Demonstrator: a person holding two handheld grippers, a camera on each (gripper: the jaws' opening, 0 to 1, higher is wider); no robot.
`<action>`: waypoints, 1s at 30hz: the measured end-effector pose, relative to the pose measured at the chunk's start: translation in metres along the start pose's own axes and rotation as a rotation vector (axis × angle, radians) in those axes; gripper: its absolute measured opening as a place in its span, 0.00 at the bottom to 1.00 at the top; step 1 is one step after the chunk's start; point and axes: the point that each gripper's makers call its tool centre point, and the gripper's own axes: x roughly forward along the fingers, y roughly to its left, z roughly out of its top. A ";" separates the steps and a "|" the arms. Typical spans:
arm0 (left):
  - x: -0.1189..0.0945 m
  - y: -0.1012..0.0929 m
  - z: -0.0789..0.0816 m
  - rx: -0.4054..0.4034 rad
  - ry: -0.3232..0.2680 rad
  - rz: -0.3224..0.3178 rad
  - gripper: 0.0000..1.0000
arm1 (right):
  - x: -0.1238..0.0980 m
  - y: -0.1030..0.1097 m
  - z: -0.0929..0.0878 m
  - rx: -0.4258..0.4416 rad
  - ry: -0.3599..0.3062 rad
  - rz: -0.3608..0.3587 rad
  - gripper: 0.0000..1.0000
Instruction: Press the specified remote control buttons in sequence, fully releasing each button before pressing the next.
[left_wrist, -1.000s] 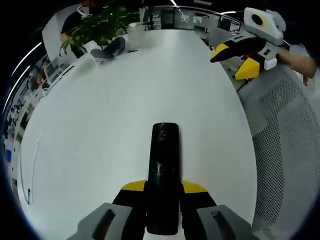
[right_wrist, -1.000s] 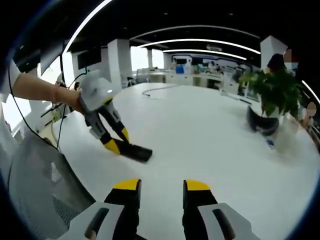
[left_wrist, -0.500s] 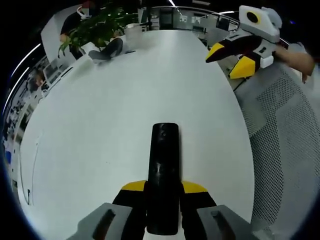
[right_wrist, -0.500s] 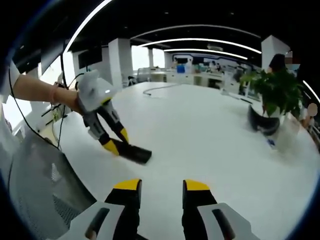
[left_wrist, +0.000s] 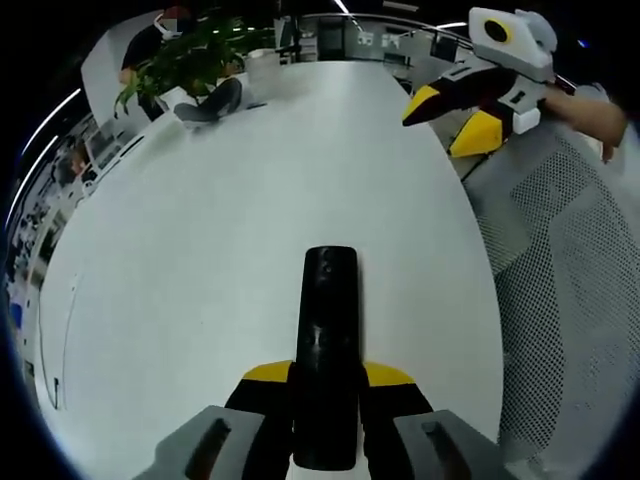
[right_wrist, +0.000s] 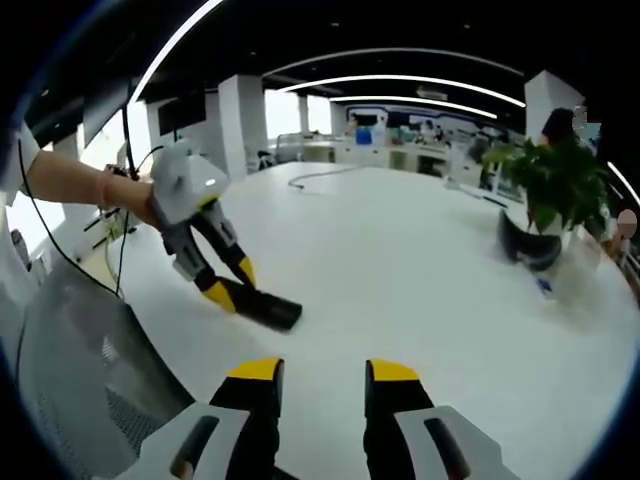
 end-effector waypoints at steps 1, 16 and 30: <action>0.000 -0.001 0.000 0.001 0.000 0.000 0.24 | 0.000 0.000 0.000 -0.001 0.000 0.000 0.30; -0.001 -0.005 0.000 -0.008 -0.015 0.002 0.24 | 0.000 0.001 0.000 -0.002 0.004 0.005 0.30; -0.001 -0.016 -0.001 -0.026 -0.044 0.010 0.24 | 0.001 0.001 -0.001 -0.003 0.009 0.007 0.29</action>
